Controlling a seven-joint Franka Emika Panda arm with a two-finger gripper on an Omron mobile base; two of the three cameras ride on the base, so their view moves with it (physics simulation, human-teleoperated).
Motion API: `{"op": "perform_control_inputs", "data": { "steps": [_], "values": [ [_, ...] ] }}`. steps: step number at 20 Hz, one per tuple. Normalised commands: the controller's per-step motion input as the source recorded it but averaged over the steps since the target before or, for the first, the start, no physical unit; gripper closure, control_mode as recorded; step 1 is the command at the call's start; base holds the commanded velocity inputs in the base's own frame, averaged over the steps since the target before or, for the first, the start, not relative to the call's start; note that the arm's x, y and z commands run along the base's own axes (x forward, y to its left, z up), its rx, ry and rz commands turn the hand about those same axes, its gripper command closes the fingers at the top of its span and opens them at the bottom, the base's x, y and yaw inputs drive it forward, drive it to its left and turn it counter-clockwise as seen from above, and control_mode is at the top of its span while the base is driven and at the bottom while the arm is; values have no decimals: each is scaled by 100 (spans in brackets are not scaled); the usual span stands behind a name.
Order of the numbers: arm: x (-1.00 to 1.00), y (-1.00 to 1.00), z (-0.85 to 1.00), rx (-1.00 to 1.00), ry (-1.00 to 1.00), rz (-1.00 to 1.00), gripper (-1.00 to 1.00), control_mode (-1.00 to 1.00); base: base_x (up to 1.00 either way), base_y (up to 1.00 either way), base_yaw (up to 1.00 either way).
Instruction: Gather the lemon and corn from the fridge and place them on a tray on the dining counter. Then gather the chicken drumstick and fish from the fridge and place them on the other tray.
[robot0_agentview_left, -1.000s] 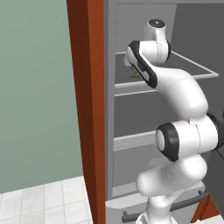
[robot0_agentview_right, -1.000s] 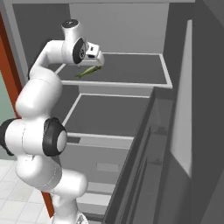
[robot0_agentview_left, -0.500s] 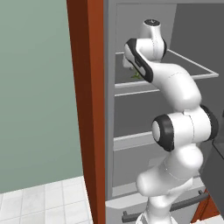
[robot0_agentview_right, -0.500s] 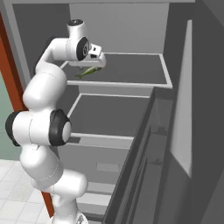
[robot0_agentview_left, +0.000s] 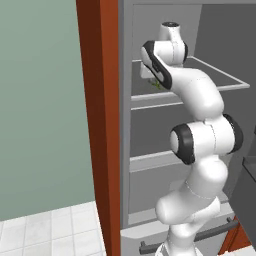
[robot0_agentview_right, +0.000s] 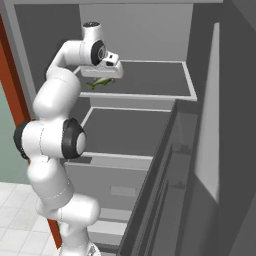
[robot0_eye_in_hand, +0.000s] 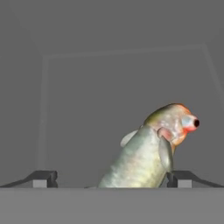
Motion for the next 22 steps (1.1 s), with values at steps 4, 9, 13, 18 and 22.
{"op": "perform_control_inputs", "data": {
  "steps": [4, 9, 13, 18, 22],
  "values": [
    [8, 0, -28, 0, 14, -2, 100, -100, 0, 0, 0],
    [3, 0, -20, 0, 7, -1, 100, -100, 0, 0, 0],
    [-23, -2, -10, 0, -2, 0, 100, -100, 0, 0, 0],
    [-86, -17, -2, 2, -13, -1, 100, -100, 0, 0, 0],
    [-97, -15, 0, 2, -13, -1, 100, -100, 0, 0, 0]
  ]
}}
